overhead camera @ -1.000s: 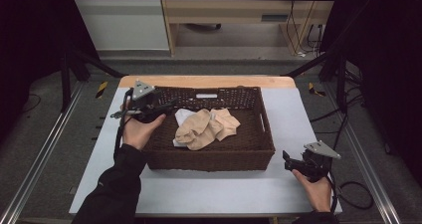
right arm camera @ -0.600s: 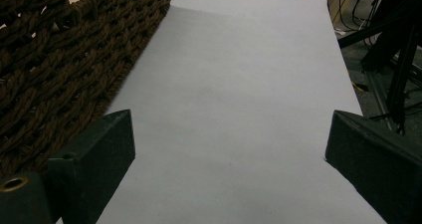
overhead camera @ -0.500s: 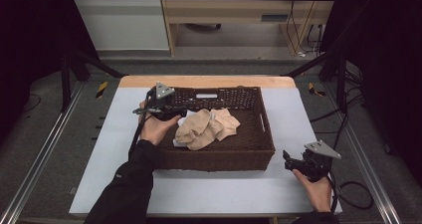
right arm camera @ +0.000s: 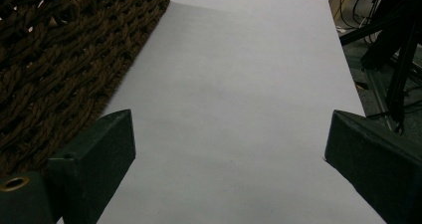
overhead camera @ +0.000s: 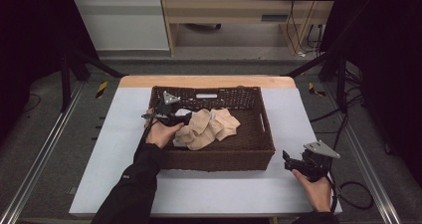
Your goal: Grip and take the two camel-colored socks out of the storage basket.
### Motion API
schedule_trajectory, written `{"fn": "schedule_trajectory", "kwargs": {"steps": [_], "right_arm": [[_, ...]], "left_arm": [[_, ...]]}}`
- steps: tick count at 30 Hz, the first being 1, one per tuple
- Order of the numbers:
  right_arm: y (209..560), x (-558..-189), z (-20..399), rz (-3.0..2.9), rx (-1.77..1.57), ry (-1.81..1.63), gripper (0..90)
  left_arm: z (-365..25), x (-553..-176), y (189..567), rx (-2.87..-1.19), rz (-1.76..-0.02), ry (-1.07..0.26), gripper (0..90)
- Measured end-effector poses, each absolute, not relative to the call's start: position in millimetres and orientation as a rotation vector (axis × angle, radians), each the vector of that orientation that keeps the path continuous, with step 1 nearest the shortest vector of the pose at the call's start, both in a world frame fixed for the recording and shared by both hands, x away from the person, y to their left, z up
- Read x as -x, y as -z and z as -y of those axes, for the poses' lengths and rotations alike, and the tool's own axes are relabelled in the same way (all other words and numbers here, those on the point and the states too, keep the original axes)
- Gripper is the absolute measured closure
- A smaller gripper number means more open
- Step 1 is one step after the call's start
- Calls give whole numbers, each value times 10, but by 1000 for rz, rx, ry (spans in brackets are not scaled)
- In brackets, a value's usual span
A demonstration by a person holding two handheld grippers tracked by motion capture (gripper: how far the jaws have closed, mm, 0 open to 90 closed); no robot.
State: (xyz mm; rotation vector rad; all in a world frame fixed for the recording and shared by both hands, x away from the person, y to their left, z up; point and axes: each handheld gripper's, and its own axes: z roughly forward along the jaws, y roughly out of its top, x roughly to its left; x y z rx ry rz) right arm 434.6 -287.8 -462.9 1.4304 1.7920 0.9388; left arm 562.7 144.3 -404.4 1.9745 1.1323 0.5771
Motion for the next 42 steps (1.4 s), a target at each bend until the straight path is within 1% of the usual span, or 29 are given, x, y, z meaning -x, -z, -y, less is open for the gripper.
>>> {"fn": "schedule_trajectory", "kwargs": {"steps": [4, 8, 20, 24, 27, 28, 30, 32, 33, 35, 36, 37, 42], "right_arm": [[4631, -4350, 2882, -1793, -1427, -938, 60], [4634, -4351, 2874, -1796, -1428, -936, 60], [4639, -4355, 2874, -1796, -1433, -931, 58], [4640, -4355, 2872, -1801, -1430, -928, 59], [4642, -4357, 2871, -1801, -1434, -926, 59], [4643, -4358, 2871, -1802, -1434, -927, 59], [4643, -4358, 2871, -1802, -1434, -926, 58], [4645, -4360, 2869, -1803, -1435, -925, 59], [4645, -4360, 2869, -1803, -1435, -925, 59], [4644, -4360, 2869, -1803, -1435, -925, 59], [4644, -4360, 2870, -1803, -1436, -926, 59], [4644, -4360, 2870, -1803, -1436, -926, 59], [4643, -4358, 2872, -1804, -1436, -928, 60]], "left_arm": [[-1401, -5560, 4088, -1985, -1113, -552, 371], [-1356, -5519, 4119, -2005, -1103, -514, 395], [-1289, -5479, 4211, -2106, -1083, -486, 415], [-1267, -5476, 4228, -2140, -1071, -482, 444], [-1251, -5479, 4242, -2158, -1081, -468, 500], [-1245, -5482, 4247, -2170, -1083, -465, 540], [-1231, -5487, 4256, -2190, -1077, -461, 556], [-1220, -5488, 4260, -2201, -1073, -451, 627], [-1218, -5491, 4261, -2206, -1068, -448, 627], [-1216, -5495, 4266, -2211, -1072, -427, 683], [-1219, -5500, 4266, -2214, -1069, -419, 738], [-1220, -5502, 4265, -2216, -1068, -413, 738], [-1237, -5498, 4242, -2203, -1063, -402, 839]]}}
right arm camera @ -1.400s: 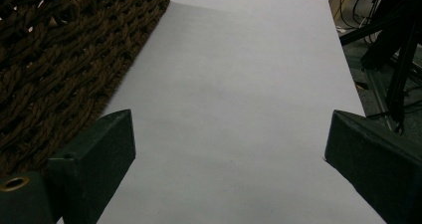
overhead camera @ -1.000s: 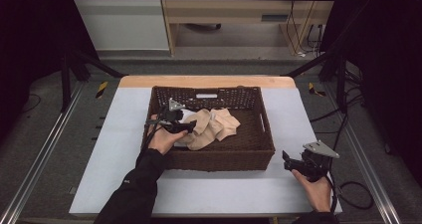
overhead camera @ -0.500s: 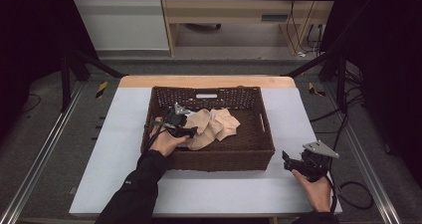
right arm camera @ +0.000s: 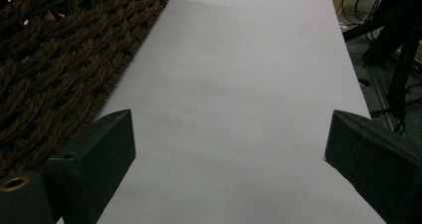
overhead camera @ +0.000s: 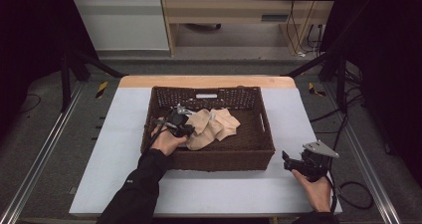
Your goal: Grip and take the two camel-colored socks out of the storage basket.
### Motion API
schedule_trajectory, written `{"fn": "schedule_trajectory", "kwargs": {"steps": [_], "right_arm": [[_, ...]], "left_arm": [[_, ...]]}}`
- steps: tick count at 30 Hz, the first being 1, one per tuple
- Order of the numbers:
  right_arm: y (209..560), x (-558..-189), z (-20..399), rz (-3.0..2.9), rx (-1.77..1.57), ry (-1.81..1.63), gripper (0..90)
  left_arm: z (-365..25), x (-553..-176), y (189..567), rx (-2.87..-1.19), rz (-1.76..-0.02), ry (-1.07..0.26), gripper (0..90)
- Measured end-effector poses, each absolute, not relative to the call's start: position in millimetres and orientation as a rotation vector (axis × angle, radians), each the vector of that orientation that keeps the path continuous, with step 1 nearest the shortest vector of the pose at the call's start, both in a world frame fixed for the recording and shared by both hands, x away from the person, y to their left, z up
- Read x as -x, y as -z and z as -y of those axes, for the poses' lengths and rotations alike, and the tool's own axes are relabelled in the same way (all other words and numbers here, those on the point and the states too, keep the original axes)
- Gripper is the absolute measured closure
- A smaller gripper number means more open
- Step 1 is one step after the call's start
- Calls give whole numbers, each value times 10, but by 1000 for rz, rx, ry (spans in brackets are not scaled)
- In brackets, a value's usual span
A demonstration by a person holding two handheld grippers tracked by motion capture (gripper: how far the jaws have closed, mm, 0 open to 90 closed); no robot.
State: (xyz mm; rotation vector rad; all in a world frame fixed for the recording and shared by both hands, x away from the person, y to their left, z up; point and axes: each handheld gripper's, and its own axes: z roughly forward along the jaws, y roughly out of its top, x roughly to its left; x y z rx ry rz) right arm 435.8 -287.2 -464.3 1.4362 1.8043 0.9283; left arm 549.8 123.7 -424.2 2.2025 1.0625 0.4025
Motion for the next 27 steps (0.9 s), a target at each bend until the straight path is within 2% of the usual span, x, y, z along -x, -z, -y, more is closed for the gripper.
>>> {"fn": "schedule_trajectory", "kwargs": {"steps": [5, 17, 27], "right_arm": [[4643, -4359, 2870, -1806, -1436, -925, 60], [4640, -4357, 2876, -1805, -1435, -927, 61], [4632, -4351, 2880, -1795, -1438, -930, 61]], "left_arm": [[-1274, -5489, 4199, -2164, -1050, -420, 871], [-1357, -5427, 4024, -2018, -983, -499, 879], [-1468, -5360, 3631, -1864, -931, -562, 879]]}}
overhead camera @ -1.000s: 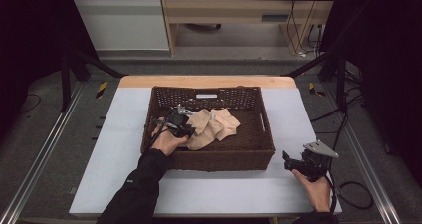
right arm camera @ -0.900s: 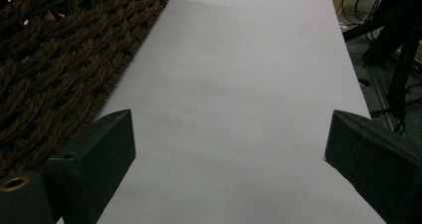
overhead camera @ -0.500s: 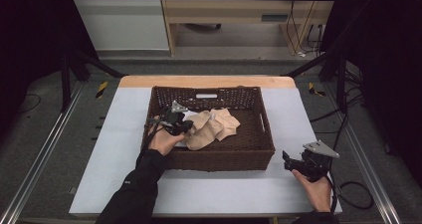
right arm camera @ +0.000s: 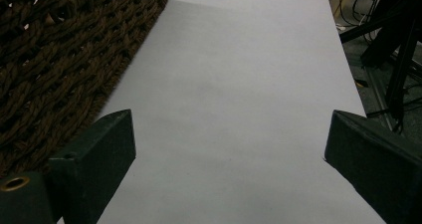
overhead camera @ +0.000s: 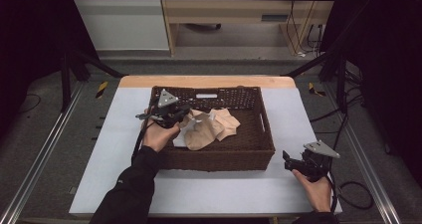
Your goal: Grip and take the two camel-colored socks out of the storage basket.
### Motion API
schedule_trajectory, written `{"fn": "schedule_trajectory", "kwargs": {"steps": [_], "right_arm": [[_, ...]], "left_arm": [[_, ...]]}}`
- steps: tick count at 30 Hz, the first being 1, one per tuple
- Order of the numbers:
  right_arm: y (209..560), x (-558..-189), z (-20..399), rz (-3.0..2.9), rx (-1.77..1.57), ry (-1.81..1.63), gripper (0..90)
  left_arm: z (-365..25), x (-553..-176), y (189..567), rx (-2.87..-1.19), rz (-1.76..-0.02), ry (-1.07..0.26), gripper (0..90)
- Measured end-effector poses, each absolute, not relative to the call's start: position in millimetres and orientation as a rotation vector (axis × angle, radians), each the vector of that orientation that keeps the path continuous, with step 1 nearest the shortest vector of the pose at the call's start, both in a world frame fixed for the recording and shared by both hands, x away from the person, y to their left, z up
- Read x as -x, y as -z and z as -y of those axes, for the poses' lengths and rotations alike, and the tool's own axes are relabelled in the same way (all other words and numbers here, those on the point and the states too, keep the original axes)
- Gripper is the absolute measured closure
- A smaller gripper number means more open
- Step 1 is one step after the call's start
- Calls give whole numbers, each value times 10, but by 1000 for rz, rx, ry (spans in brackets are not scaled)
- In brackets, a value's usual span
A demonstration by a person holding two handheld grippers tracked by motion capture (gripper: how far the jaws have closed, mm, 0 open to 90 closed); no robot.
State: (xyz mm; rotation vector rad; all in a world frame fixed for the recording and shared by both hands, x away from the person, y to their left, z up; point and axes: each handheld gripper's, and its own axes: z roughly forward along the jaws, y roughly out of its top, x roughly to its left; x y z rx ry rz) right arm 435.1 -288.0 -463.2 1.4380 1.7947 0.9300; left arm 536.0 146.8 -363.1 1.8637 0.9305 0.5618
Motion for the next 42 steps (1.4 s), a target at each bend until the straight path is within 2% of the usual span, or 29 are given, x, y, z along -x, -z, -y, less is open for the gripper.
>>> {"fn": "schedule_trajectory", "kwargs": {"steps": [8, 21, 30, 42], "right_arm": [[4628, -4348, 2884, -1790, -1437, -933, 61], [4624, -4345, 2889, -1787, -1436, -932, 61], [4618, -4336, 2890, -1781, -1437, -934, 61], [4623, -4338, 2885, -1784, -1438, -931, 63]], "left_arm": [[-1605, -5236, 3275, -1755, -903, -580, 880], [-1899, -5009, 2916, -1658, -888, -621, 880], [-2149, -4844, 2785, -1629, -882, -670, 880], [-2675, -4664, 2776, -1560, -943, -704, 880]]}}
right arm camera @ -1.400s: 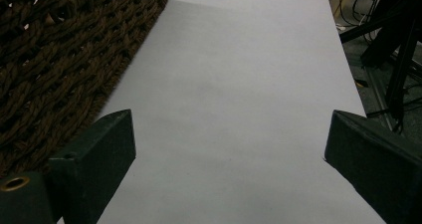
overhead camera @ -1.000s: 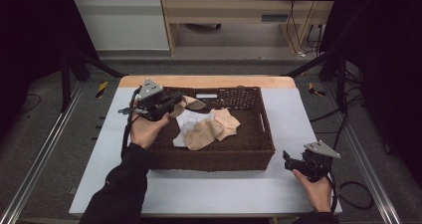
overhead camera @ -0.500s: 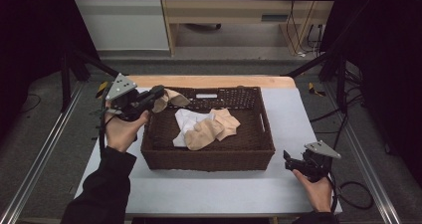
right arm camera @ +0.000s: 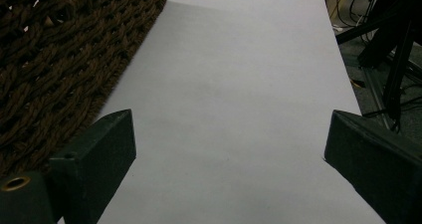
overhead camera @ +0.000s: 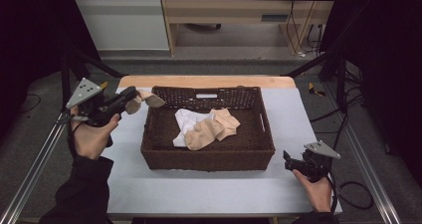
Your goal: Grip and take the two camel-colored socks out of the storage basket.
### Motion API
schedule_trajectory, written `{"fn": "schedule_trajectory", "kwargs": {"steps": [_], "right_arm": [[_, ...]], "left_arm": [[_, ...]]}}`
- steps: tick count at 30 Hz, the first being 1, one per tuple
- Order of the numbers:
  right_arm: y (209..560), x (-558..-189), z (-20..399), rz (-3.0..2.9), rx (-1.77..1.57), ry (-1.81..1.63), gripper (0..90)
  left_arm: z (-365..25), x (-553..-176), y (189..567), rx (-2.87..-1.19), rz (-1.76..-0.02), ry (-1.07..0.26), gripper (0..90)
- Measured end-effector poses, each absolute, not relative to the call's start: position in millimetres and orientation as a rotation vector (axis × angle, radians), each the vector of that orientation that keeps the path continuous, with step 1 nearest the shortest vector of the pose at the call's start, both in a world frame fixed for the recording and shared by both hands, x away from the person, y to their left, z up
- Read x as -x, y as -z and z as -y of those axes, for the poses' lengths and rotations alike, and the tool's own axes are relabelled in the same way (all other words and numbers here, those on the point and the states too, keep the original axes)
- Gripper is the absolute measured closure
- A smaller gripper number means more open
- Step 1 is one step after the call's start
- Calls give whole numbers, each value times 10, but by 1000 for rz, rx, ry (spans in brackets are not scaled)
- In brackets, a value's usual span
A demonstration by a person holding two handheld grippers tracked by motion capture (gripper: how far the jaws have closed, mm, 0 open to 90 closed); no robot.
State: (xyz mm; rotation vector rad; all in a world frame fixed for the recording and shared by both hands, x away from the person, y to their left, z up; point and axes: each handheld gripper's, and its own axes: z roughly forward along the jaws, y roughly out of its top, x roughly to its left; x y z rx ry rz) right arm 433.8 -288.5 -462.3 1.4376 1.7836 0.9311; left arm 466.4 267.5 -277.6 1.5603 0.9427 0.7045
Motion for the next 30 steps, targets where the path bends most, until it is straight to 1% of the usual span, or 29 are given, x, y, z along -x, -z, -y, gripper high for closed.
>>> {"fn": "schedule_trajectory", "kwargs": {"steps": [6, 12, 20, 24, 30], "right_arm": [[4625, -4337, 2885, -1783, -1438, -930, 63], [4625, -4332, 2887, -1783, -1443, -930, 63], [4625, -4328, 2888, -1783, -1439, -927, 63], [4623, -4326, 2889, -1784, -1437, -929, 64], [4621, -4317, 2882, -1790, -1426, -931, 66]], "left_arm": [[-2936, -4600, 2853, -1515, -986, -724, 879], [-3136, -4550, 3065, -1504, -1048, -731, 880], [-3306, -4548, 3498, -1528, -1133, -700, 880], [-3373, -4573, 3619, -1541, -1181, -687, 880], [-3346, -4585, 3842, -1598, -1231, -679, 880]]}}
